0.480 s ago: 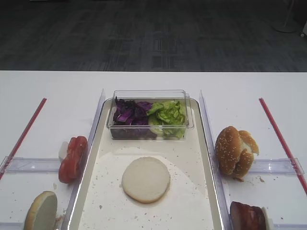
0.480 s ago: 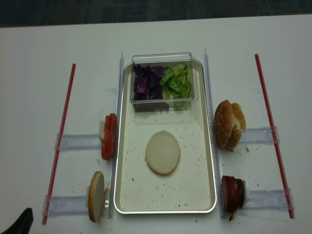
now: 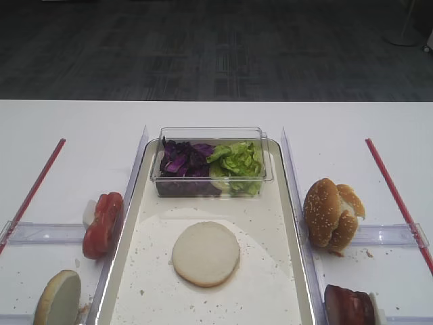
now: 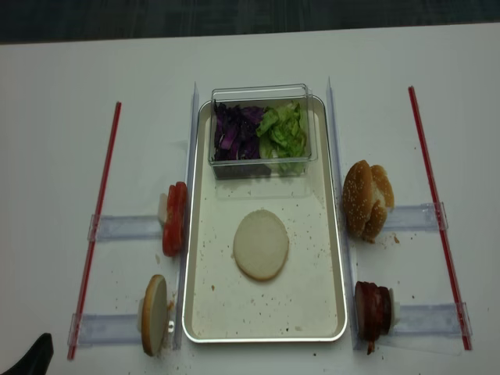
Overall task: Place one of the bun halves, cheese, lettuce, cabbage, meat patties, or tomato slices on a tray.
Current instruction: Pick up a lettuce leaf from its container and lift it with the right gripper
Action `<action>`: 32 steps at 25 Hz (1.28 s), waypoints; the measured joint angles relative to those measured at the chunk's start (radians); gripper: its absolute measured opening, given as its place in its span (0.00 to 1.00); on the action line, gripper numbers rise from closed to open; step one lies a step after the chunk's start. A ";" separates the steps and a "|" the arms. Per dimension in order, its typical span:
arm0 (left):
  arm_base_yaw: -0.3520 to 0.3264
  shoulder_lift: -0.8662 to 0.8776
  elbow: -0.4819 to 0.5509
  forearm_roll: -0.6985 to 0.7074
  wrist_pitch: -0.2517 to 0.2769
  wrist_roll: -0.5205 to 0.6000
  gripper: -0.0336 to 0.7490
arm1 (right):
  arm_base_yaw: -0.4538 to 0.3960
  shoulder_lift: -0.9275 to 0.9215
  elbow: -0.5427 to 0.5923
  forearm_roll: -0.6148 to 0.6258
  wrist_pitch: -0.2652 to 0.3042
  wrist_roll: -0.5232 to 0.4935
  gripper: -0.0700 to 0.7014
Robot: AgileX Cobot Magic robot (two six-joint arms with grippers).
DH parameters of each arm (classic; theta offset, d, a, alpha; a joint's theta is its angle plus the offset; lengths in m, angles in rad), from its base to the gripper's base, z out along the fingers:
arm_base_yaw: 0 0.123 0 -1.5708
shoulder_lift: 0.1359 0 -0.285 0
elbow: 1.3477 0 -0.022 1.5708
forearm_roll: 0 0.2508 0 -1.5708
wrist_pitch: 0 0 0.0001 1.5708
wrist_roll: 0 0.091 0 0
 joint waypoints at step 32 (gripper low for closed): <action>0.000 0.000 0.000 0.000 0.000 0.000 0.67 | 0.000 0.665 -0.266 -0.018 -0.274 0.005 0.97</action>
